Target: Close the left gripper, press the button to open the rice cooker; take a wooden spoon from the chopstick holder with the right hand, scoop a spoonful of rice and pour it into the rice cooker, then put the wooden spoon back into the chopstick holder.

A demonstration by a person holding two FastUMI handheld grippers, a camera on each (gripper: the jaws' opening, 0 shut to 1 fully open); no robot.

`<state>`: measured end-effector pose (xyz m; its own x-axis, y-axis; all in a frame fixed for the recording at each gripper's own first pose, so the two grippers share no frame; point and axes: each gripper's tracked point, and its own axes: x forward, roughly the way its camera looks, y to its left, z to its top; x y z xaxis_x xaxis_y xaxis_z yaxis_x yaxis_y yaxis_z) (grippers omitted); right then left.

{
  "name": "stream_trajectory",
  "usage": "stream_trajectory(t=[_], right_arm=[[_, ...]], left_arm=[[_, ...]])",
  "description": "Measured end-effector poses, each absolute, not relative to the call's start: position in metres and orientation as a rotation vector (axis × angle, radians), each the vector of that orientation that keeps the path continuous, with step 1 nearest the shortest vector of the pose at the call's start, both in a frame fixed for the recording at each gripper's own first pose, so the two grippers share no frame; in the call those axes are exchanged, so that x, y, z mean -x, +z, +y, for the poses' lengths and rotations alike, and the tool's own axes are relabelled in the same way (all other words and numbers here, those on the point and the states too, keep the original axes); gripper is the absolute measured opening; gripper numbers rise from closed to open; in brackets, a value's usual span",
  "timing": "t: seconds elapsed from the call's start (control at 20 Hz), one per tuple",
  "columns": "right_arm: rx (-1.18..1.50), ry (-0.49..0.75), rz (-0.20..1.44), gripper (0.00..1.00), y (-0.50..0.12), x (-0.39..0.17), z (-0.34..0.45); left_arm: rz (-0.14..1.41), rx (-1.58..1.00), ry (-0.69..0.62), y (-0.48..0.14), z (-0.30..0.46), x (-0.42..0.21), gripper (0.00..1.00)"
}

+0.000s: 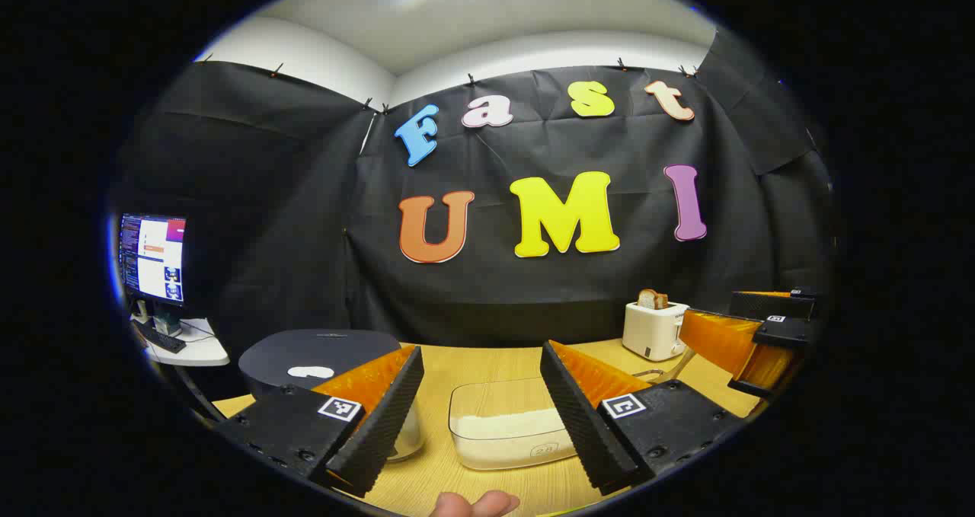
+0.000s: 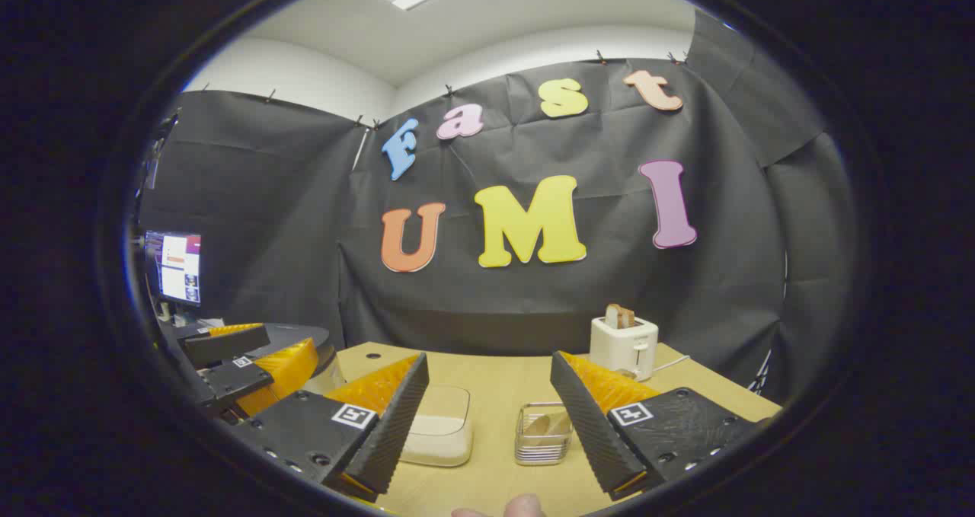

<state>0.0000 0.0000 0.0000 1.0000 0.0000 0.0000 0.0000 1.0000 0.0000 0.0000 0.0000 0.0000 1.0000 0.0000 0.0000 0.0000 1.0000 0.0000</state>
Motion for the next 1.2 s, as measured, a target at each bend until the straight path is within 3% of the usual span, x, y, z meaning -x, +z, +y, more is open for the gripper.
stream_trajectory(t=[0.15, 0.2, 0.3, 0.4, 0.75, 0.85, 1.0, 1.1, 1.2], right_arm=[[0.002, -0.004, 0.015, 0.96, -0.007, -0.005, 0.000], [0.005, -0.015, 0.018, 0.92, -0.007, -0.005, -0.004], [0.003, -0.035, 0.024, 0.99, -0.010, -0.006, -0.011], [-0.007, -0.043, 0.029, 0.92, -0.013, -0.008, -0.013], [-0.008, -0.036, 0.042, 0.96, -0.022, -0.011, -0.008], [-0.015, -0.037, 0.044, 0.91, -0.023, -0.011, -0.009], [-0.020, -0.034, 0.058, 1.00, -0.027, -0.013, -0.006], [-0.020, -0.034, 0.055, 0.92, -0.026, -0.011, -0.006], [-0.021, -0.033, 0.049, 0.92, -0.026, -0.010, -0.007]], left_arm=[[0.016, -0.003, 0.004, -0.006, 0.006, -0.003, 0.98], [0.016, -0.005, 0.004, -0.006, 0.006, -0.004, 0.98], [0.022, -0.004, 0.009, -0.009, 0.009, -0.005, 0.98], [0.028, -0.004, 0.005, -0.012, 0.009, -0.006, 0.98], [0.029, -0.009, 0.019, -0.013, 0.012, -0.006, 0.98], [0.025, -0.010, 0.019, -0.012, 0.011, -0.006, 0.98], [0.037, -0.014, 0.021, -0.016, 0.010, -0.005, 0.98], [0.033, -0.022, 0.025, -0.013, 0.011, -0.004, 0.98], [0.027, -0.025, 0.029, -0.011, 0.011, -0.003, 0.98]])
